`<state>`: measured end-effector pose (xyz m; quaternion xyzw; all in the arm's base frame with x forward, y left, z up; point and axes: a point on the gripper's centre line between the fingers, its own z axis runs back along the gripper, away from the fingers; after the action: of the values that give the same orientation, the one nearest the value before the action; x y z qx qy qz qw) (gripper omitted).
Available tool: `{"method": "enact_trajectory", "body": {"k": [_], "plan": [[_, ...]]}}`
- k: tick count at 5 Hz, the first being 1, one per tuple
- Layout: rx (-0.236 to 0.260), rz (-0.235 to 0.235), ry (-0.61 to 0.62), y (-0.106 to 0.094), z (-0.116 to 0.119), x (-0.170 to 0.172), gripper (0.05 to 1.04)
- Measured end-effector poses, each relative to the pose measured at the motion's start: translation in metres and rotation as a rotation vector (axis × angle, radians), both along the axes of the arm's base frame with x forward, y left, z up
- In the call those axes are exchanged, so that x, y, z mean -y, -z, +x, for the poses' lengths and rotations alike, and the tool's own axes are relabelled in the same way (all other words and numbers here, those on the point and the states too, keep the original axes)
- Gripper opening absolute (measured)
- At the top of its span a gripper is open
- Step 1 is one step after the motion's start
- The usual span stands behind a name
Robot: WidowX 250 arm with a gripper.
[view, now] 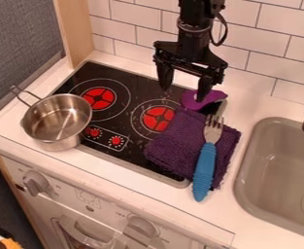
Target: Place the blue object in the center of the two burners
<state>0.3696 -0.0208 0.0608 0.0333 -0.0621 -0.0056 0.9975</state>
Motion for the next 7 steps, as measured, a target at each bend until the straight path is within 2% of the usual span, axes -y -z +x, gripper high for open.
{"method": "enact_trajectory", "body": {"k": [1, 2, 3, 4, 5, 6, 7], "plan": [[-0.036, 0.003, -0.006, 0.013, -0.003, 0.0, 1.001], [-0.063, 0.022, 0.034, 0.023, -0.017, 0.019, 1.001], [0.02, 0.032, 0.13, 0.003, -0.034, 0.057, 1.001], [0.058, 0.001, 0.185, -0.002, -0.056, 0.085, 1.001], [0.011, -0.016, 0.205, 0.016, -0.065, 0.105, 1.001], [-0.039, -0.005, 0.168, 0.034, -0.069, 0.104, 1.001], [-0.056, 0.035, 0.128, 0.038, -0.075, 0.096, 1.001]]}}
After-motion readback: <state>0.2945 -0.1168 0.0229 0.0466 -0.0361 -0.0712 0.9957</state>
